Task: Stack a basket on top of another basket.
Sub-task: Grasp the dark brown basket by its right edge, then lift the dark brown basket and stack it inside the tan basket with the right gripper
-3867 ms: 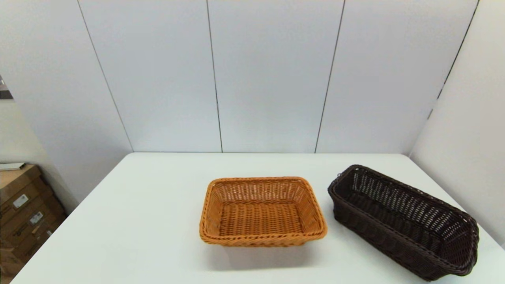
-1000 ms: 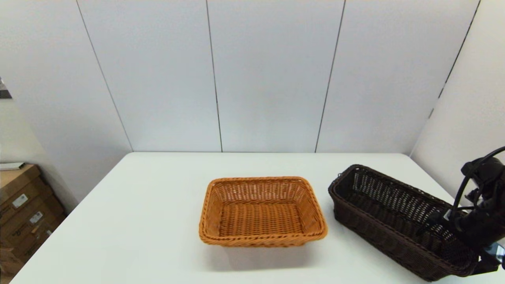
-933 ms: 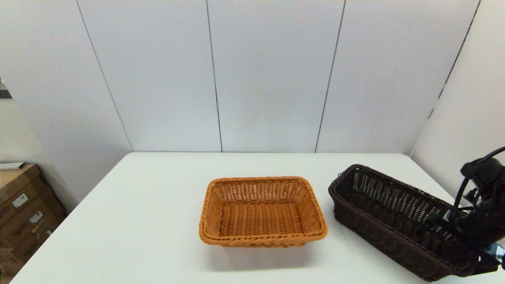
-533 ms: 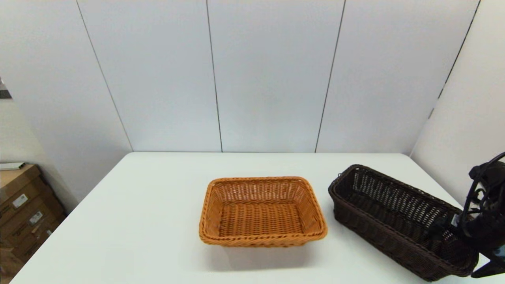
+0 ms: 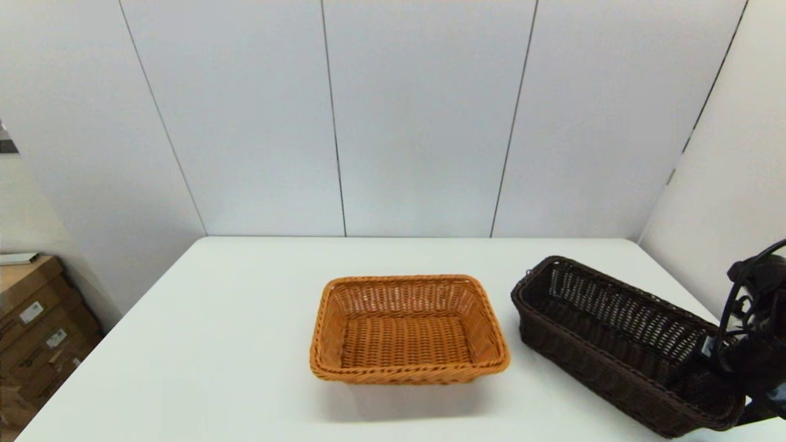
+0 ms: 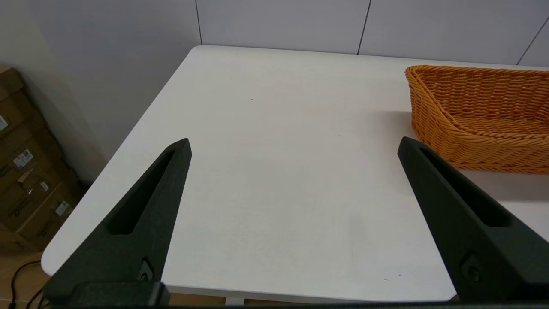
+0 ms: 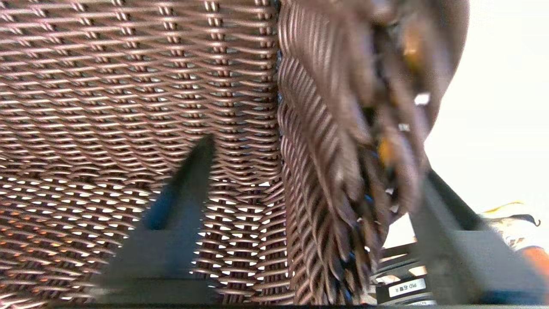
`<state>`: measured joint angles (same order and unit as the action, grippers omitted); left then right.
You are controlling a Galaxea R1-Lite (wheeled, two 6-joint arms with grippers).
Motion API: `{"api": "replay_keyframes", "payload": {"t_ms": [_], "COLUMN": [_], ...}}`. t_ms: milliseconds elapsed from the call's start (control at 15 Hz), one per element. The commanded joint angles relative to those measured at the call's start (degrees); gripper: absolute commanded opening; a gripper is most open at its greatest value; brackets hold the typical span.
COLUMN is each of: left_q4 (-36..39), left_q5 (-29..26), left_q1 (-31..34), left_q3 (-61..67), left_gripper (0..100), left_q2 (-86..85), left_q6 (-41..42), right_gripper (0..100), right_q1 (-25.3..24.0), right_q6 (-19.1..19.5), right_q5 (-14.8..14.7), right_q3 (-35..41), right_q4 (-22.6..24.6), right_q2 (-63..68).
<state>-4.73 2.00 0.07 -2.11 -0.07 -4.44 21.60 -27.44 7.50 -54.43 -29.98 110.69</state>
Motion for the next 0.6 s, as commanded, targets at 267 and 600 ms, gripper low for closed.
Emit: {"api": "replay_keyframes", "payload": {"t_ms": [267,600], "left_q4": [0.0,0.0], "left_q5": [0.0,0.0], "left_q1": [0.0,0.0], "left_q3": [0.0,0.0], "left_gripper": [100,100], "left_q2": [0.0,0.0], "left_q6": [0.0,0.0], "right_gripper": [0,0], "right_q1": [1.0,1.5], "right_q6": [-0.4,-0.4], "right_q5": [4.5,7.4], "right_q3": [0.6,4.8], "right_q4": [2.2,9.0], "right_q2": [-1.7,-4.3]}}
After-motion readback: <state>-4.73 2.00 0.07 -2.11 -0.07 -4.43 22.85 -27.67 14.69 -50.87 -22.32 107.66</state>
